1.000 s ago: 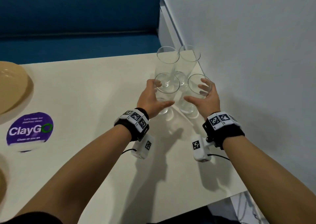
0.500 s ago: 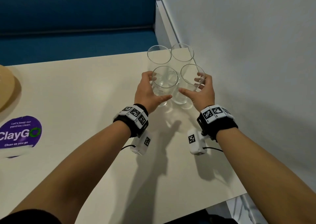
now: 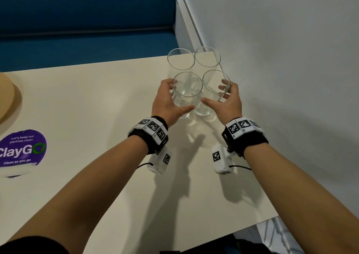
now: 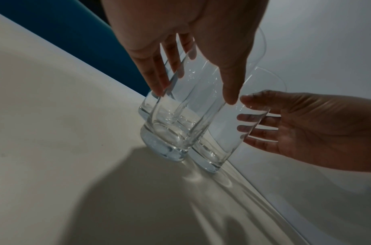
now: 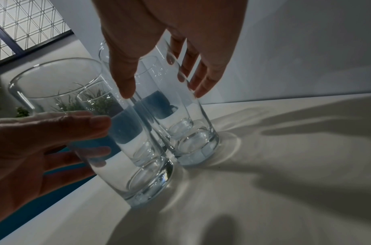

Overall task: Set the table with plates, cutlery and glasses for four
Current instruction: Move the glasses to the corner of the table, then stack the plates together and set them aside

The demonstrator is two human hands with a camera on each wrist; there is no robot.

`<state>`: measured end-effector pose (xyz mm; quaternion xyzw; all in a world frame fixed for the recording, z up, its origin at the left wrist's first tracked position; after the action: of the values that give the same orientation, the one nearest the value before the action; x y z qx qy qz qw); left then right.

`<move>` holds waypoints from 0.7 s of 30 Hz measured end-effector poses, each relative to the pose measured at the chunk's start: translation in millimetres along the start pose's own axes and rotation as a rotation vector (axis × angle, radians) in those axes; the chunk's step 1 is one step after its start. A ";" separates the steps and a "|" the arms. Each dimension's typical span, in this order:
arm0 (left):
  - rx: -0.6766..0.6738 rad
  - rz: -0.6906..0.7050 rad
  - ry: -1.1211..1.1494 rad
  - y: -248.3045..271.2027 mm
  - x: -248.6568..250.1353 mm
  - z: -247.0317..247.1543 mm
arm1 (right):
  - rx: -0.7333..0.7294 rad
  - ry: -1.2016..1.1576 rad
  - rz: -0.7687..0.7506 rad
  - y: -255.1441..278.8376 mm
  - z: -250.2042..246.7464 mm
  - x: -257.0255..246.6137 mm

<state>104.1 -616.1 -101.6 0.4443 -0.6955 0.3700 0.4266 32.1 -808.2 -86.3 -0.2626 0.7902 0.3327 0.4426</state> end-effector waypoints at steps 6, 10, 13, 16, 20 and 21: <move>-0.007 -0.024 0.000 0.2 -1.2 -1.8 | -0.001 -0.009 0.044 1.6 2.3 3.8; -0.027 -0.063 0.007 14.2 -1.3 -18.4 | 0.054 -0.004 0.150 19.2 9.6 24.6; 0.030 -0.111 -0.036 41.7 -20.9 -75.2 | 0.004 -0.022 0.274 65.0 55.6 46.9; 0.003 -0.176 -0.107 61.7 -34.8 -104.7 | -0.089 0.032 0.304 96.0 89.6 62.4; 0.077 -0.257 -0.298 113.0 -72.2 -231.7 | -0.334 0.206 0.096 168.4 204.2 23.7; 0.094 -0.281 -0.332 127.5 -82.9 -267.6 | -0.379 0.229 0.045 188.4 233.3 11.0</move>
<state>75.8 -309.5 -98.4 0.6110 -0.6694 0.2608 0.3324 15.6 -511.9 -130.9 -0.3596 0.7641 0.4532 0.2853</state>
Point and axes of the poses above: each hand's wrist, its own y-axis away from the middle knuckle, its own z-axis out of the palm, x = y × z, the point moved 9 cm from there along -y, towards the middle knuckle, and after that the axes turned 12 degrees about z, right-handed, at the moved point
